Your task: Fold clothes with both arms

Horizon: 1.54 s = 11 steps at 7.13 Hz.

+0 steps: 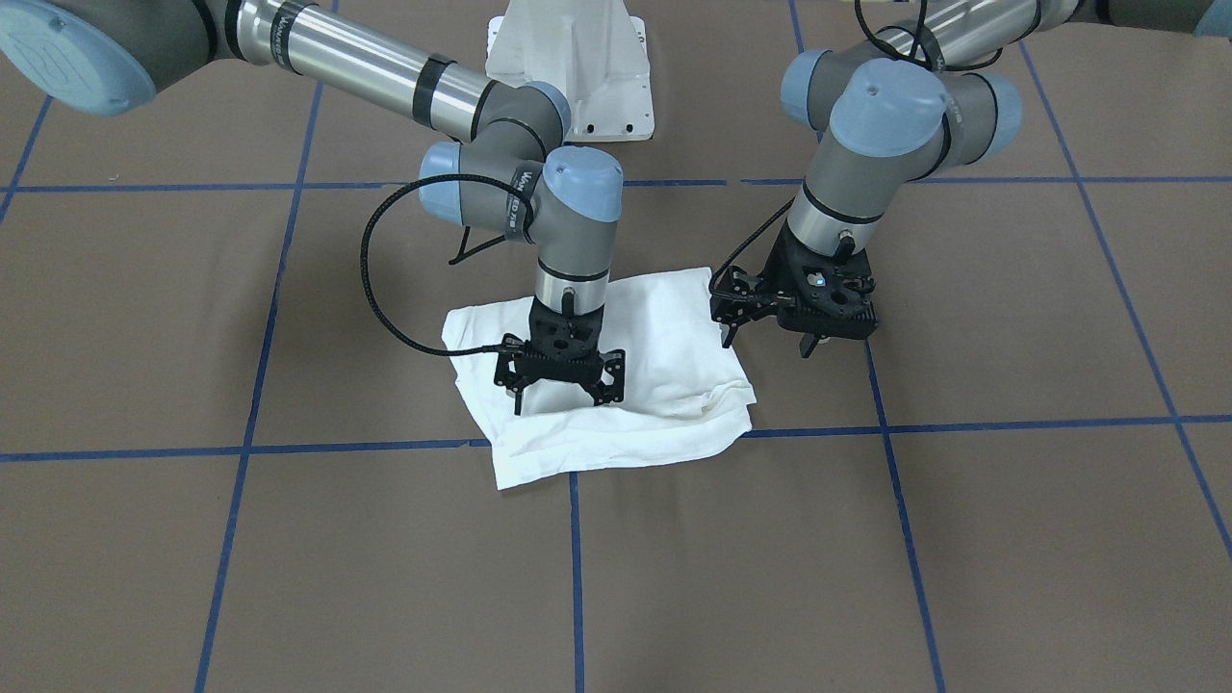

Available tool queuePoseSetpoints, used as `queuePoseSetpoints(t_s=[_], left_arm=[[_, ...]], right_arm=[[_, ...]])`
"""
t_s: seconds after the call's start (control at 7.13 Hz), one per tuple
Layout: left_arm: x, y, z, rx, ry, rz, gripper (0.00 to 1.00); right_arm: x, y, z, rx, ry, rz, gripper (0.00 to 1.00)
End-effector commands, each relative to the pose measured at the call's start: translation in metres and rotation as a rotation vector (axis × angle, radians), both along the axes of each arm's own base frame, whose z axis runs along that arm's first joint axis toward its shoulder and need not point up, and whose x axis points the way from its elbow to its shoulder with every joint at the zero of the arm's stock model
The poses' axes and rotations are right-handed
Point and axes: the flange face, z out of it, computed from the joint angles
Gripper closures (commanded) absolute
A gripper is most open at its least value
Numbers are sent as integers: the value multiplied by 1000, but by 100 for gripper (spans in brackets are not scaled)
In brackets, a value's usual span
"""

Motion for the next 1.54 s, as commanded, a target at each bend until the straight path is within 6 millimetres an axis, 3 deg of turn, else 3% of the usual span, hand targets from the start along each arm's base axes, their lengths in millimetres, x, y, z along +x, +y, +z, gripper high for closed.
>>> queuePoseSetpoints(t_s=[0.0,0.14,0.28,0.56,0.84,0.98,1.12,1.26,1.4], left_arm=[[-3,3,-4,3,10,4,0],[-4,5,-1,0,8,7,0],[-4,5,-2,0,10,6,0],[1,5,5,-15,-1,1,0],[23,11,15,-34,-27,22,0],[36,7,21,-27,-62,1,0],[49,4,24,-24,-84,-7,0],[72,12,30,-42,-114,-25,0],[88,1,32,-50,-144,-47,0]], right_arm=[[0,-54,22,71,-15,82,0],[19,-79,18,92,-50,118,0],[29,-90,1,99,-67,124,0],[46,-100,-13,91,-84,29,0],[85,-113,-29,10,-62,-66,0],[117,-112,-32,-42,-44,-142,0],[143,-102,-23,-56,-54,-189,0],[156,-90,-2,-49,-53,-197,0],[157,-89,2,-48,-48,-201,0]])
